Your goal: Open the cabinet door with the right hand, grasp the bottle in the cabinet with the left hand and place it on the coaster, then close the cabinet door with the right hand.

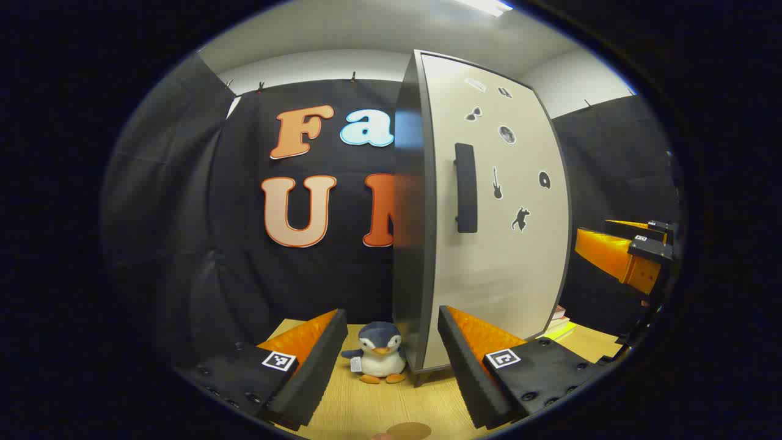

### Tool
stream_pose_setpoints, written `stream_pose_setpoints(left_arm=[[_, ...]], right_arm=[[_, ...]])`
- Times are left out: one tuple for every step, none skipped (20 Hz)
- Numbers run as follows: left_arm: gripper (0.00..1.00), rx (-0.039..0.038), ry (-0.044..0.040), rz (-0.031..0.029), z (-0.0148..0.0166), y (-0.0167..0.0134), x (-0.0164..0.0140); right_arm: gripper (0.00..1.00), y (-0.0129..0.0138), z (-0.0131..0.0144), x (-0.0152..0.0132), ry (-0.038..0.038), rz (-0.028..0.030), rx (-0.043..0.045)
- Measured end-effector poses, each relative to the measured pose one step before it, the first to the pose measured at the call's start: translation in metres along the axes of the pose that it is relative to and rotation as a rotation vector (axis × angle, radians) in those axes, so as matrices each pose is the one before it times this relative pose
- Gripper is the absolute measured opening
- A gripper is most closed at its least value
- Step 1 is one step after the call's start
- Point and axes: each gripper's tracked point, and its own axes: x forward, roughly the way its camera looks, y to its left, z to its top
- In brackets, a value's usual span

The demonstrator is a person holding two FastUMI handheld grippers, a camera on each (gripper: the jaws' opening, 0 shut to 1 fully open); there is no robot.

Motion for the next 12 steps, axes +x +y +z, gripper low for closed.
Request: stream_pose_setpoints(left_arm=[[0.97, -0.01125, -0.00027, 0.02295, 0.00231, 0.00722, -0.00414], [0.97, -0.00319, -0.00056, 0.02558, 0.00330, 0.00581, -0.00132], [0.97, 0.00301, -0.00076, 0.03059, 0.00231, 0.00709, -0.00430], [0.97, 0.00443, -0.01011, 0.02515, 0.00353, 0.00624, -0.00227], [0.97, 0.00180, -0.01802, 0.01608, 0.00589, 0.00394, -0.00287], [0.97, -0.00103, -0.01187, 0.01198, 0.00429, 0.00251, -0.00218], [0.97, -0.00214, 0.00008, 0.00125, 0.00010, 0.00037, -0.00262], [0.97, 0.00065, 0.00077, 0.00160, 0.00061, 0.00009, -0.00171], [0.97, 0.00199, -0.00269, 0.00455, 0.00080, 0.00196, -0.00018], [0.97, -0.00233, -0.00457, 0.00099, 0.00181, 0.00006, -0.00112], [0.97, -0.00615, -0.00071, -0.00128, 0.00051, -0.00055, -0.00089], [0.97, -0.00664, -0.00085, 0.00185, 0.00081, 0.00034, -0.00022]], right_arm=[[0.95, 0.00579, 0.00277, -0.00217, -0.01273, 0.01382, 0.01375], [0.95, 0.00723, -0.00019, -0.00090, 0.00032, 0.02441, 0.01897], [0.95, 0.00511, 0.00012, -0.00144, 0.00133, 0.02469, 0.01465], [0.94, 0.00099, 0.00053, 0.00064, 0.00036, 0.01650, 0.00694], [0.95, -0.00035, -0.00020, 0.00069, 0.00593, 0.00850, 0.00113], [0.95, -0.00043, -0.00223, 0.00023, 0.01190, 0.00350, -0.00136], [0.95, -0.00028, -0.00175, 0.00066, 0.00800, -0.00094, 0.00101], [0.95, -0.00023, -0.00050, 0.00075, 0.00535, -0.00137, 0.00338], [0.95, -0.00009, -0.00050, -0.00088, 0.00413, -0.00101, 0.00636], [0.95, 0.00064, -0.00153, -0.00117, 0.00663, 0.00297, 0.00506], [0.95, -0.00012, -0.00098, 0.00031, 0.00481, 0.00125, 0.00188], [0.95, -0.00054, -0.00052, -0.00100, 0.00466, -0.00033, -0.00187]])
